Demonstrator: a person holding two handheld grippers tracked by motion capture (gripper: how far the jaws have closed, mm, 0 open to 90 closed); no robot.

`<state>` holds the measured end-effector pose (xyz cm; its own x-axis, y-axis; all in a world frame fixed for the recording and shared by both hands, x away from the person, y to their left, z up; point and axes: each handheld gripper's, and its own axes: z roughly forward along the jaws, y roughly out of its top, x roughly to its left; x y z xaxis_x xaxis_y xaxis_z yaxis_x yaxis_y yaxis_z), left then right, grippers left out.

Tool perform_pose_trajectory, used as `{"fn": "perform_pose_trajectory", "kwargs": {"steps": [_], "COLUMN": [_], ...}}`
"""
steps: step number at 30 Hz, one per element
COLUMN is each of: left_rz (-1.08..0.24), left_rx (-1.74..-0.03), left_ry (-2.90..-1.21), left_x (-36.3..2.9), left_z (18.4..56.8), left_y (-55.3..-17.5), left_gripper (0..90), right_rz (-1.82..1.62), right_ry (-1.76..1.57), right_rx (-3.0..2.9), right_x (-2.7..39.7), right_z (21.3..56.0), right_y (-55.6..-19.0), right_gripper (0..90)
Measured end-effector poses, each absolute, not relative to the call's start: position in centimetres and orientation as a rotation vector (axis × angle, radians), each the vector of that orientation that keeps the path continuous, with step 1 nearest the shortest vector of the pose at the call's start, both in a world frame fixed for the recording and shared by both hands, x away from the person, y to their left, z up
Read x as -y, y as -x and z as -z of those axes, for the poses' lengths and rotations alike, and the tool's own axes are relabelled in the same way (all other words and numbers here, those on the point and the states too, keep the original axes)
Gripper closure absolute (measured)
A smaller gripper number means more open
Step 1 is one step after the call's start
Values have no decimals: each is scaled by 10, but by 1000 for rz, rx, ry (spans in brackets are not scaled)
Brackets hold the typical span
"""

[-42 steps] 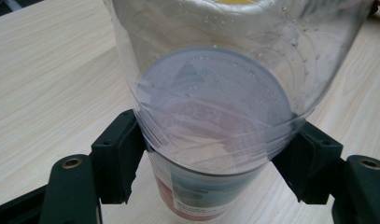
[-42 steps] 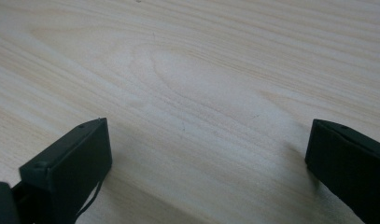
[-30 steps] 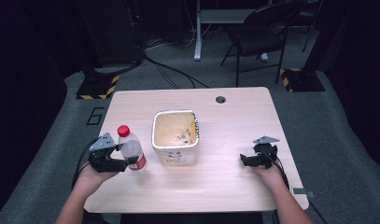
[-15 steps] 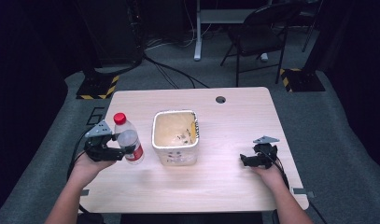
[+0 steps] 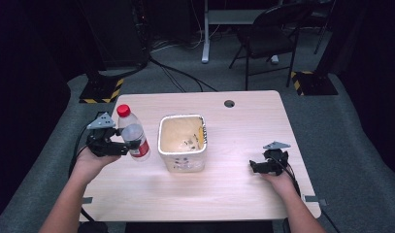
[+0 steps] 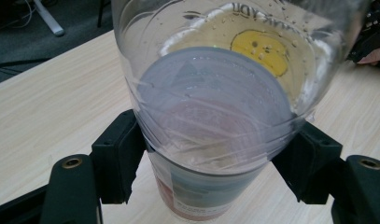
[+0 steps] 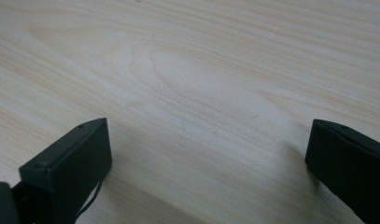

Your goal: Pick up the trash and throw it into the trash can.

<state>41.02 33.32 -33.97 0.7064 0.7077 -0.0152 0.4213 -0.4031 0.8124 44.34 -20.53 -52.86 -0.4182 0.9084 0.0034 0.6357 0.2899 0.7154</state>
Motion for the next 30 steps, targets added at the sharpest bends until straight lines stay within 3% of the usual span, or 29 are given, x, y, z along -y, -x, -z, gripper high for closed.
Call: {"fn": "perform_pose_trajectory", "kwargs": {"steps": [30], "left_rz": [-430], "left_rx": [-761], "left_ry": [-2054], "left_x": [-296], "left_z": [297], "left_y": [-422], "left_gripper": [297], "right_rz": [-909], "right_ry": [-1374], "right_rx": [-2168], "right_x": [206], "right_z": [529], "right_y": [-444], "right_gripper": [0]}}
